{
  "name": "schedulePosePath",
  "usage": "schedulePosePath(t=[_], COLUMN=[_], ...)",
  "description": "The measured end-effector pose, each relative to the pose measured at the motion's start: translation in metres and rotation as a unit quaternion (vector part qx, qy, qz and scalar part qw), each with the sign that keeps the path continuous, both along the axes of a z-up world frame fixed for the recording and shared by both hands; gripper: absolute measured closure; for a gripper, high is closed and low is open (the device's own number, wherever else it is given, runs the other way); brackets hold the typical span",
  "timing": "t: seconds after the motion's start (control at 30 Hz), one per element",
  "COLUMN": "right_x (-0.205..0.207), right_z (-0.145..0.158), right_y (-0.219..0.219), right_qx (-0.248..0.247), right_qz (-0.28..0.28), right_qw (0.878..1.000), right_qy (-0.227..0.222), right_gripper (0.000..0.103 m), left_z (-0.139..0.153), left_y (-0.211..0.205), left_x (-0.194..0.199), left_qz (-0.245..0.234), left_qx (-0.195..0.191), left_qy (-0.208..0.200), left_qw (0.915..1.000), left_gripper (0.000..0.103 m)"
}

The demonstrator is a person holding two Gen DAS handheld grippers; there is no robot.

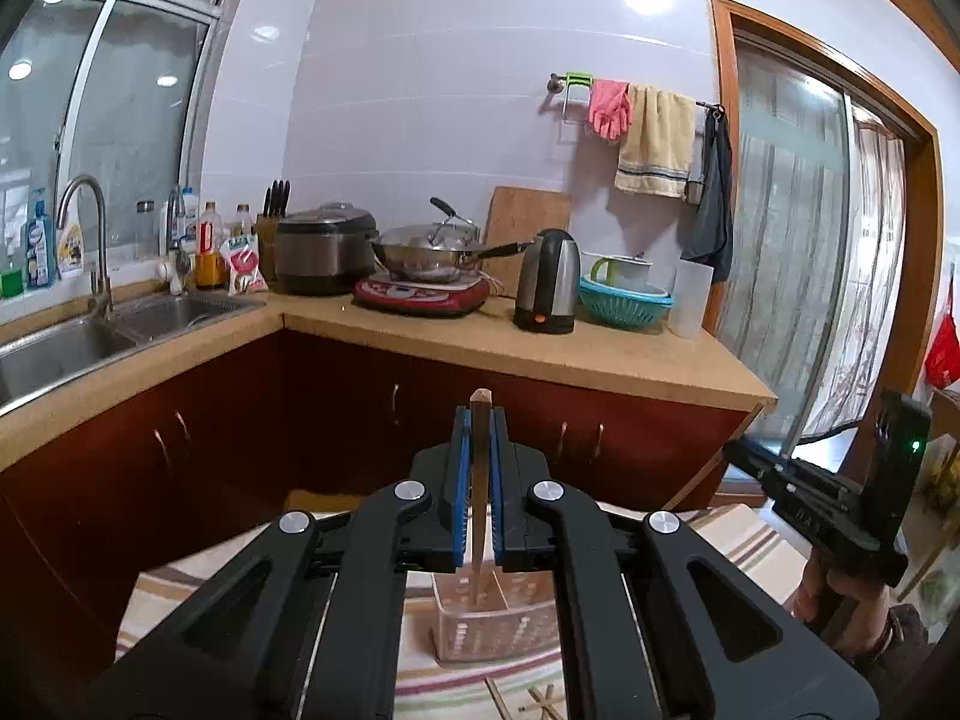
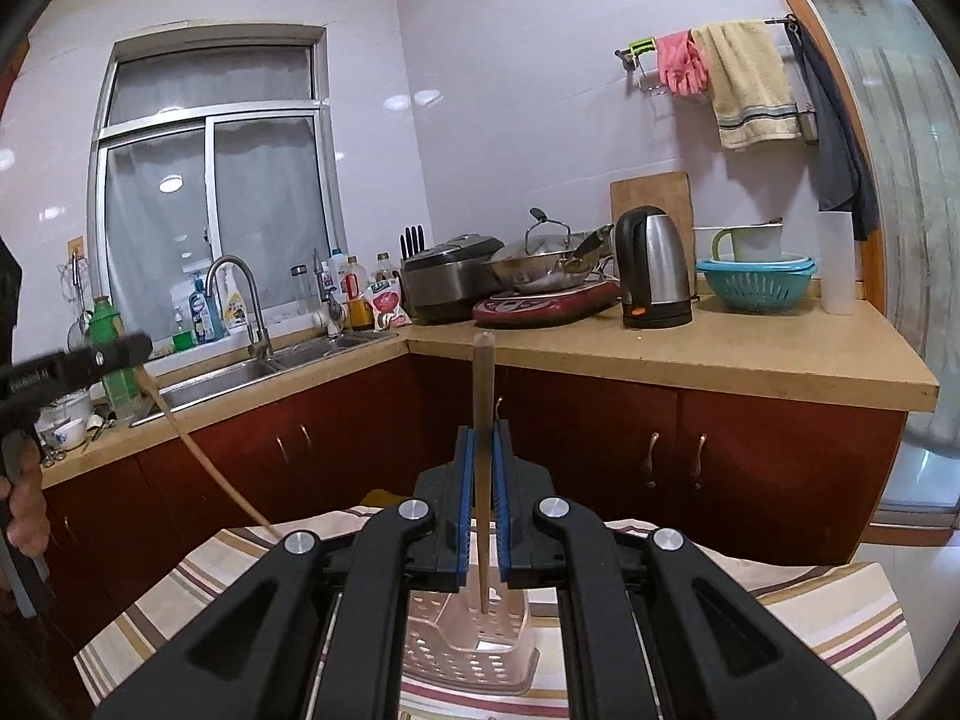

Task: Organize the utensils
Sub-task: 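Carry both chopsticks over the beige basket and open both grippers to drop them in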

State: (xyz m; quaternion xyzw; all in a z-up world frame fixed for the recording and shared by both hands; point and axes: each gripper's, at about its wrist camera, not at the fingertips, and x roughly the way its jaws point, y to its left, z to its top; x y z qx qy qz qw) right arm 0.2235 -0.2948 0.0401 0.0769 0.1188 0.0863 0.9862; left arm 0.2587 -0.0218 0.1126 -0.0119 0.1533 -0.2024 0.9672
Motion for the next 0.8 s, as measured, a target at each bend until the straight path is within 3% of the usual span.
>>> schedulePosePath(t=[0.2,0.57,0.67,0.73,0.8], right_x=[0.016,0.044,0.043,0.042,0.041], right_z=[-0.017,-0.069,-0.072,-0.074,-0.076], right_y=[0.005,0.003,-0.001,-0.005,-0.007], right_qx=[0.003,0.019,0.016,0.021,0.018], right_qz=[0.001,0.003,-0.008,-0.012,-0.015], right_qw=[1.0,0.996,0.996,0.995,0.995], right_qy=[0.019,0.09,0.089,0.093,0.098], right_gripper=[0.096,0.096,0.096,0.095,0.089], left_z=[-0.018,-0.105,-0.118,-0.121,-0.122], left_y=[-0.013,-0.01,-0.006,-0.004,0.001], left_x=[0.026,0.064,0.066,0.066,0.064], left_qz=[-0.004,0.0,0.006,0.014,0.022], left_qx=[0.003,0.0,-0.002,-0.003,-0.009], left_qy=[0.019,0.121,0.13,0.13,0.128], left_qw=[0.9998,0.9926,0.9915,0.9914,0.9915], left_gripper=[0.097,0.097,0.087,0.065,0.056])
